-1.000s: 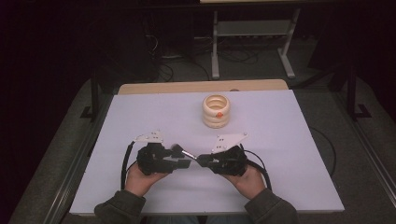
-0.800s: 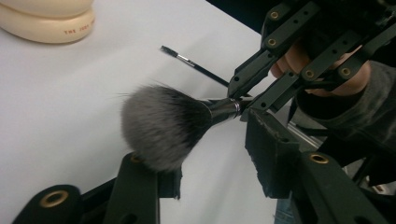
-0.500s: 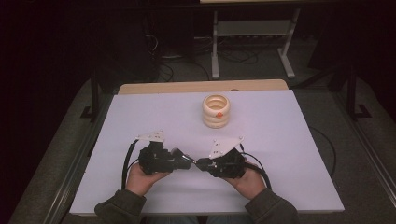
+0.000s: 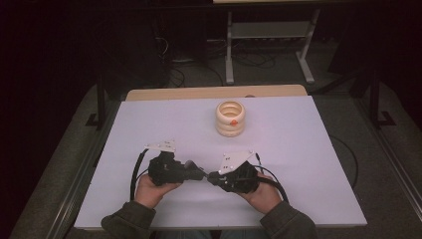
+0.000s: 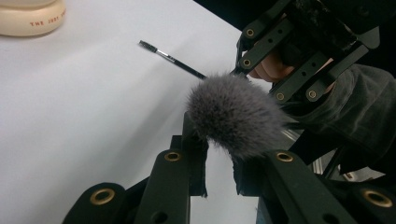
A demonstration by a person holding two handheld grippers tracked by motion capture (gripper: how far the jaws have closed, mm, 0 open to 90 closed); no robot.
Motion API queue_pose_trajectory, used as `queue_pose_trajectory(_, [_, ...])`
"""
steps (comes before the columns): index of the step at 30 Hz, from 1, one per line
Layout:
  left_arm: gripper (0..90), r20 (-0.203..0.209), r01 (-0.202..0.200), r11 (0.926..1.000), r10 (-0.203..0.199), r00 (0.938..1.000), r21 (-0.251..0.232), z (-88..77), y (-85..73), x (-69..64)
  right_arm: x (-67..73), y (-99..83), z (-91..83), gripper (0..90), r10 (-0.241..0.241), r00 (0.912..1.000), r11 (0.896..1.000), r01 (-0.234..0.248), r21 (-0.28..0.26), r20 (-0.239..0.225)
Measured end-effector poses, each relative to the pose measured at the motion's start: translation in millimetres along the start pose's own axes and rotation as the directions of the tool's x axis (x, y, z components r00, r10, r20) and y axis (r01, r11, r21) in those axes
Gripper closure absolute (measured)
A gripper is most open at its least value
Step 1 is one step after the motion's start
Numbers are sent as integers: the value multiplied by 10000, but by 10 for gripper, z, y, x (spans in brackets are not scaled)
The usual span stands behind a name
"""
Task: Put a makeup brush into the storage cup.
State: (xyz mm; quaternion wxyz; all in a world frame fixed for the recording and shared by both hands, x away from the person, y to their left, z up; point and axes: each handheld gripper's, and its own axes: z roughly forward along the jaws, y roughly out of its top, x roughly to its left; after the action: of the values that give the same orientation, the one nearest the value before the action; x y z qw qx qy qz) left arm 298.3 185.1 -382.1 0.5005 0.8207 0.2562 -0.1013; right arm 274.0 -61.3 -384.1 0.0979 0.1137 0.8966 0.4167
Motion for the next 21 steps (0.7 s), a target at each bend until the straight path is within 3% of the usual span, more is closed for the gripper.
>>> queue_pose_trajectory(5, [774, -184, -188, 9998, 189, 9997, 56, -15, 4, -23, 7, 2, 24, 760, 299, 9995, 9995, -300, -60, -140])
queue_pose_trajectory(6, [774, -257, -184, 9998, 186, 9995, 75, -18, 6, -31, -5, 11, 38, 637, 407, 9988, 9991, -409, -68, -280])
queue_pose_trajectory(7, [774, -284, -175, 9998, 178, 9994, 115, -21, 9, -33, -5, 11, 38, 637, 407, 9988, 9991, -409, -68, -280])
queue_pose_trajectory(11, [774, -653, -448, 9970, 490, 9967, 638, 5, 42, -71, -54, 54, 68, 617, 539, 9980, 9977, -524, 437, -323])
queue_pose_trajectory(13, [774, -720, -523, 9961, 574, 9958, 717, 16, 54, -84, -49, 73, 77, 619, 621, 9974, 9965, -600, 577, -357])
queue_pose_trajectory(16, [774, -885, -789, 9920, 878, 9922, 989, 41, 95, -127, -46, 122, 119, 643, 268, 9986, 9952, -224, 951, -457])
queue_pose_trajectory(19, [774, -1017, -986, 9866, 1121, 9885, 1297, 68, 127, -167, -28, 159, 152, 688, 201, 9990, 9928, -151, 1187, -410])
queue_pose_trajectory(21, [774, -1026, -976, 9861, 1118, 9884, 1341, 83, 131, -186, -32, 166, 162, 711, 213, 9989, 9923, -159, 1227, -425])
